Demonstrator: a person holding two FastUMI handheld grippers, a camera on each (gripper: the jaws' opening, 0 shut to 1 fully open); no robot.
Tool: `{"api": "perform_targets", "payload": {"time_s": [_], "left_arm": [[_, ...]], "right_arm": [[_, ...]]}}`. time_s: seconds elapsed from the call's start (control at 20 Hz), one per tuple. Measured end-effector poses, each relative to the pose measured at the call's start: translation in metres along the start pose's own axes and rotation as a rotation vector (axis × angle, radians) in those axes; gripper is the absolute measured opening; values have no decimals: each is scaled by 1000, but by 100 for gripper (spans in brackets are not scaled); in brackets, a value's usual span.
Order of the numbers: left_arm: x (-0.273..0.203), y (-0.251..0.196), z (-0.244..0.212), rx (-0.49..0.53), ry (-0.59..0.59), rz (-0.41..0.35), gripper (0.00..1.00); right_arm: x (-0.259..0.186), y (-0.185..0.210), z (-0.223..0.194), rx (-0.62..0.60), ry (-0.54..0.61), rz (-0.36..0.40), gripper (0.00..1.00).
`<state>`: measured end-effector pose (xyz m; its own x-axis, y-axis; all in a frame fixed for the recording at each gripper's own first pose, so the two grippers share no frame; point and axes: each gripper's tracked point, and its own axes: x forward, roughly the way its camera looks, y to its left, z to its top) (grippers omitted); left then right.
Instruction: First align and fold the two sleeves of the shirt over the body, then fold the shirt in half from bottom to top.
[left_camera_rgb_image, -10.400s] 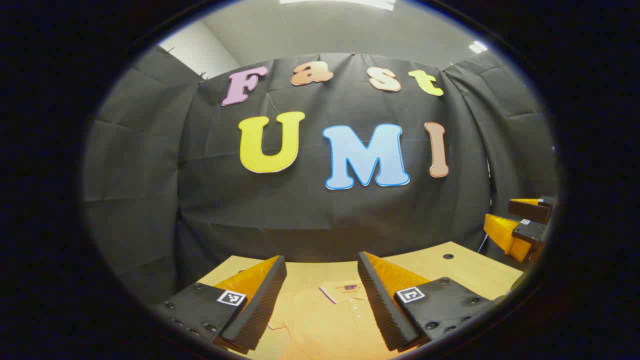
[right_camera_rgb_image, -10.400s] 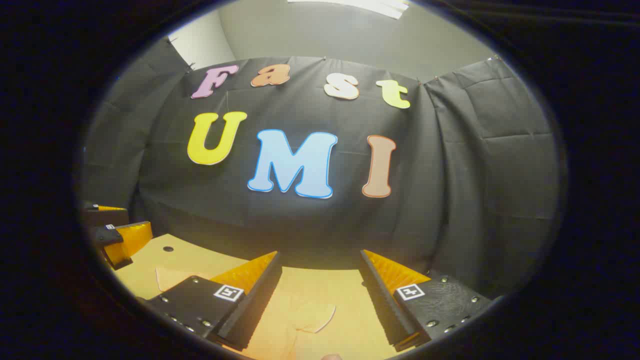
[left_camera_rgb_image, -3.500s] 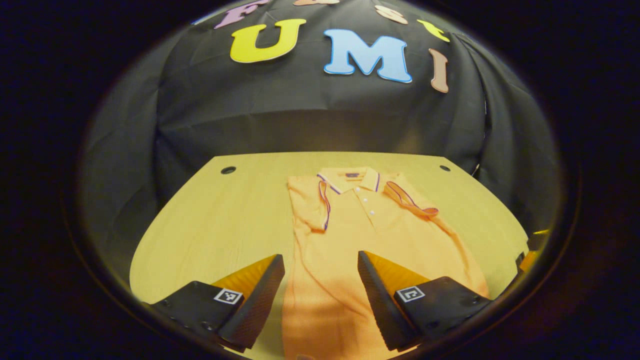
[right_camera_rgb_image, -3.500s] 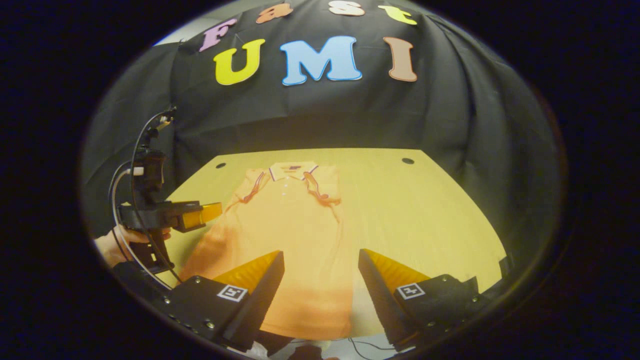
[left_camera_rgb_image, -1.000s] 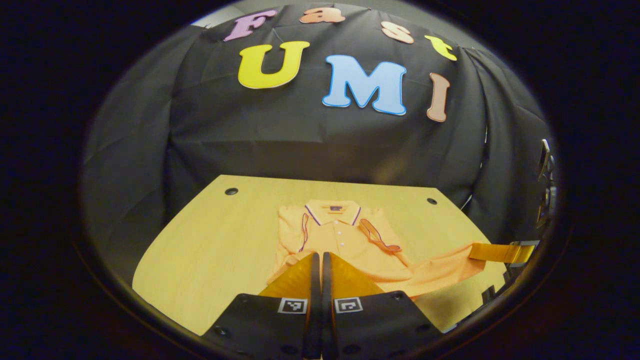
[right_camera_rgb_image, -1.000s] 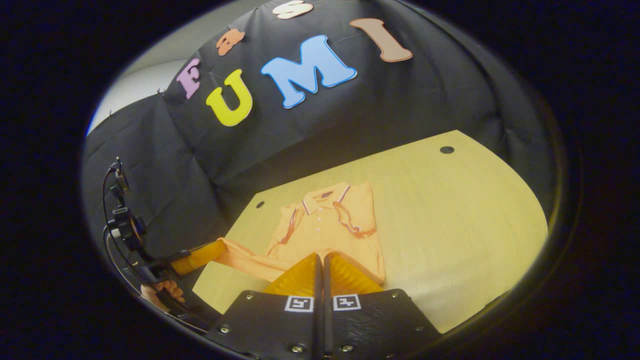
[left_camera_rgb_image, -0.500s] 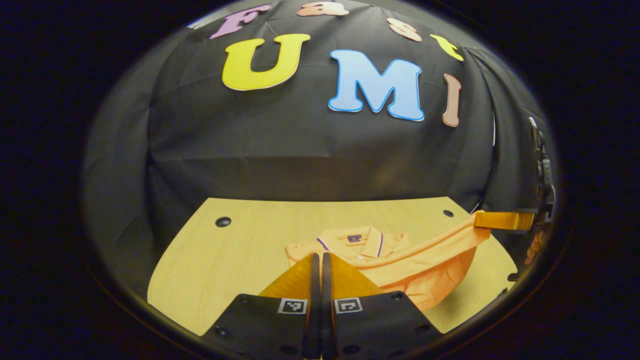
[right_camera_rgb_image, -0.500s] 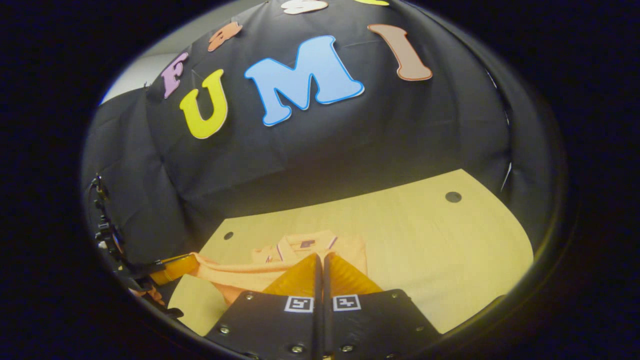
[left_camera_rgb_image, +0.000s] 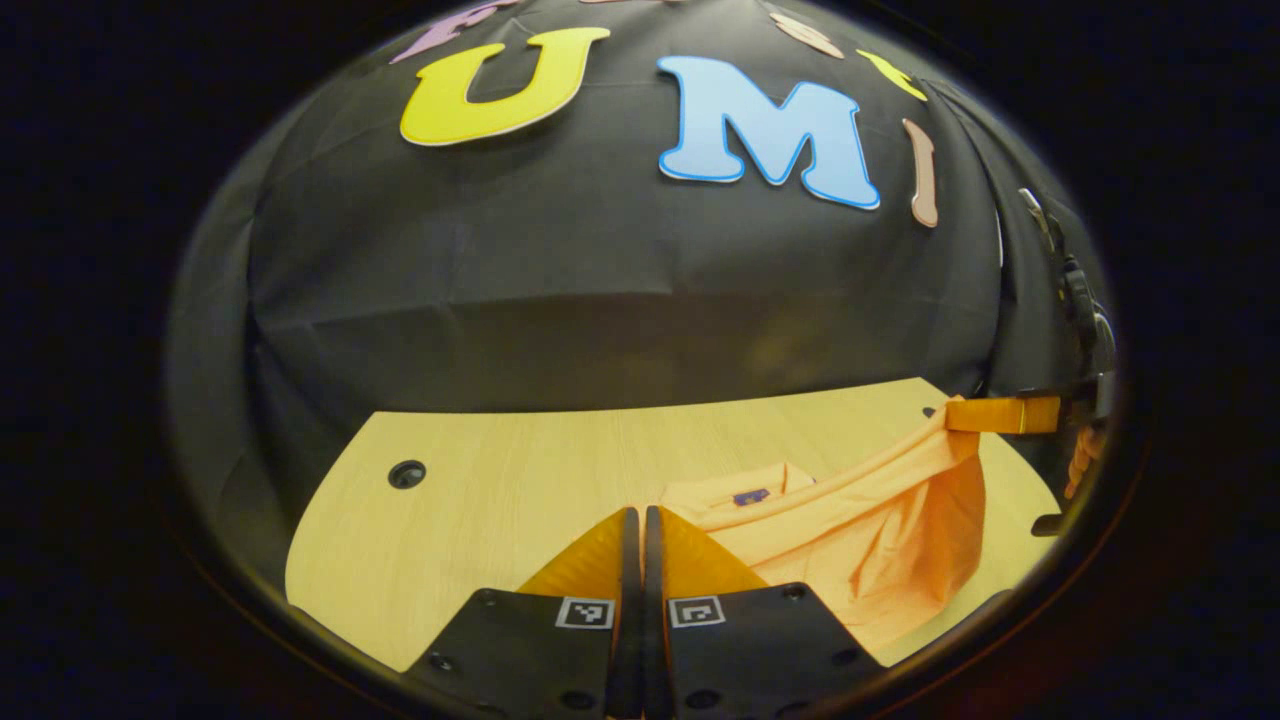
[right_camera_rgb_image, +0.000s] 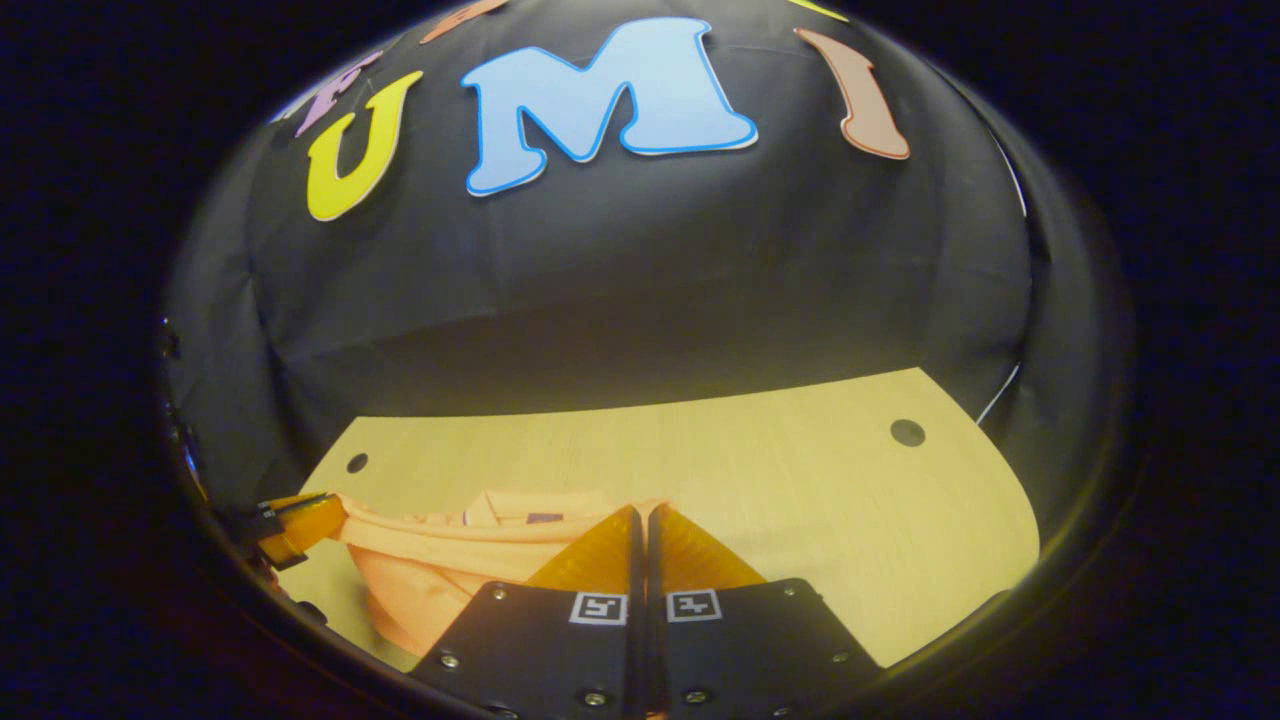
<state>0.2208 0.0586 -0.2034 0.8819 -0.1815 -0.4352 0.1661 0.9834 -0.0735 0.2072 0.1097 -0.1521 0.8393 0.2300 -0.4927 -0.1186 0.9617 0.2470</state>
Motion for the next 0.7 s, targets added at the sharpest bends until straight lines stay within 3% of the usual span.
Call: {"api": "perform_targets", "payload": {"time_s": [0.3, 0.55, 0.7], "left_arm": [[51, 11, -35, -3, 46, 3, 6], [51, 19, -47, 10, 88, 39, 11], [37, 22, -45, 15, 84, 68, 18]], "right_arm": [[48, -10, -41, -79, 93, -121, 0], [51, -2, -58, -84, 143, -106, 2], [38, -6, -55, -137, 137, -113, 19]]}}
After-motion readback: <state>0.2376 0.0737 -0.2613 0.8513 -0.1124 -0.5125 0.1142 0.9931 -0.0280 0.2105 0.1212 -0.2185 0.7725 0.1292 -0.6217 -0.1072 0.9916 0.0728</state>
